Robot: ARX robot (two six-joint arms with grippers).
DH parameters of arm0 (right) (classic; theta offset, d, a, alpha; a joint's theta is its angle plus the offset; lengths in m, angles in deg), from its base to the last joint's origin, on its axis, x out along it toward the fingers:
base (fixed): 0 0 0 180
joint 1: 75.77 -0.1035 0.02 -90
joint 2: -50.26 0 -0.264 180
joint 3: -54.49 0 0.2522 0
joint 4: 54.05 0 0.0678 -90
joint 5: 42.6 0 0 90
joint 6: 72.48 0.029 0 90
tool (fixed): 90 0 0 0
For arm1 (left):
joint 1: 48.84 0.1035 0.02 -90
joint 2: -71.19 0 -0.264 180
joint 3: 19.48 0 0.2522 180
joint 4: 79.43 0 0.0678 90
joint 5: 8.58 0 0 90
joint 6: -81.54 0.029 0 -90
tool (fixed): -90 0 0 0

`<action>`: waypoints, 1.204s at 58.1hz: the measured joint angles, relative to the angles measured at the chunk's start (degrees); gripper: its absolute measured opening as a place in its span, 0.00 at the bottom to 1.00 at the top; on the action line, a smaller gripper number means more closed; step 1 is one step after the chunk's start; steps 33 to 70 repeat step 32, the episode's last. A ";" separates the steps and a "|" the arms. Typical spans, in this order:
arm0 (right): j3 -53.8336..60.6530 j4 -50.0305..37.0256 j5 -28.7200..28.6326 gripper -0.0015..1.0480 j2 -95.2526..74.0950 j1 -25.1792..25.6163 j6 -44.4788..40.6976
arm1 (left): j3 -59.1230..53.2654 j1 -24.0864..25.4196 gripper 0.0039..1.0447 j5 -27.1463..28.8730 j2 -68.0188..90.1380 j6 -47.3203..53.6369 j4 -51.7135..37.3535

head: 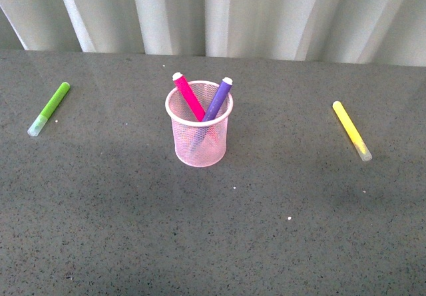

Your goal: Insert purple and pink pens into pink cup

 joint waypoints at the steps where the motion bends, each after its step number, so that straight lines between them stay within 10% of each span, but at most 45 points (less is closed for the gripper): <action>1: 0.00 0.00 0.00 0.95 0.00 0.00 0.02 | 0.00 0.00 0.94 0.00 0.00 0.00 0.00; 70: 0.00 0.02 0.00 0.93 0.00 0.00 -0.02 | 0.00 0.00 0.94 0.00 0.00 0.00 0.00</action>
